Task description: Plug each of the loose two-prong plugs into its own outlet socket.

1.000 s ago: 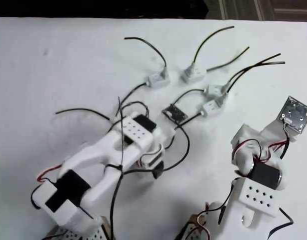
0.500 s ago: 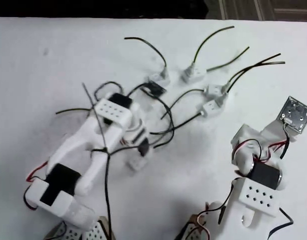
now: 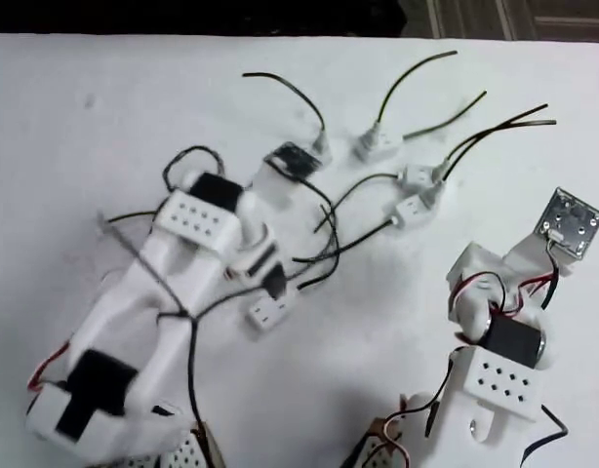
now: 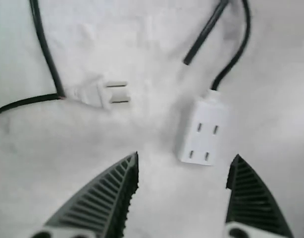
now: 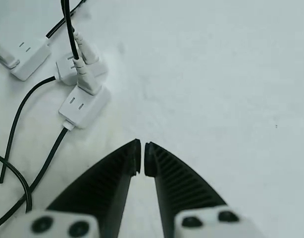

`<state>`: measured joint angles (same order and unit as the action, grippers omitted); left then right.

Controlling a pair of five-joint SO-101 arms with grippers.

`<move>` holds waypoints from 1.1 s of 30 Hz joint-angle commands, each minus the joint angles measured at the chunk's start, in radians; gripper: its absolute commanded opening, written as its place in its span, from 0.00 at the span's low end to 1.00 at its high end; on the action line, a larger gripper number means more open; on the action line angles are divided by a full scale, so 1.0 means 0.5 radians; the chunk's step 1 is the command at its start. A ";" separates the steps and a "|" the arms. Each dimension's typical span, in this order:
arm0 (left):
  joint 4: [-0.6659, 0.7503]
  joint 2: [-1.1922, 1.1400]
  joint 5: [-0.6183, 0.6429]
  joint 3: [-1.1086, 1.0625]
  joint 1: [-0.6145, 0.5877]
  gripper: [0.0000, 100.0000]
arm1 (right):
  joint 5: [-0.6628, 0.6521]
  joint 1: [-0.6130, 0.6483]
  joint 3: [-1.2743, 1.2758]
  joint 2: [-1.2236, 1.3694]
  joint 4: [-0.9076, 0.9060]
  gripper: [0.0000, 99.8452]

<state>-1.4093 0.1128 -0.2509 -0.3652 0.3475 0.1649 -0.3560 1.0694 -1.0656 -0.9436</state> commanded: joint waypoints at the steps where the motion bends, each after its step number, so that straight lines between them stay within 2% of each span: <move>1: 0.043 0.167 -0.018 -0.160 0.253 0.29 | -0.003 0.023 -0.012 0.008 0.044 0.02; 4: 0.212 0.094 -0.018 -0.301 0.296 0.29 | -0.003 0.023 -0.012 0.008 0.044 0.02; 10: 0.451 -0.210 -0.172 -0.338 0.149 0.29 | -0.003 0.023 -0.012 0.008 0.044 0.02; 14: 0.546 -0.373 -0.172 -0.328 0.112 0.28 | -0.003 0.023 -0.012 0.008 0.044 0.02; 21: 0.595 -0.413 -0.144 -0.328 0.186 0.14 | -0.003 0.023 -0.012 0.008 0.044 0.02; 24: 0.614 -0.413 0.037 -0.325 0.195 0.14 | -0.003 0.023 -0.012 0.008 0.044 0.02; 29: 0.611 -0.410 0.175 -0.328 0.201 0.18 | -0.003 0.023 -0.012 0.008 0.044 0.02; 33: 0.368 -0.407 0.175 -0.190 0.186 0.28 | -0.003 0.023 -0.012 0.008 0.044 0.02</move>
<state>-1.1178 -0.0928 -0.1772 -0.5370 0.4365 0.1649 -0.3544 1.0694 -1.0656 -0.9406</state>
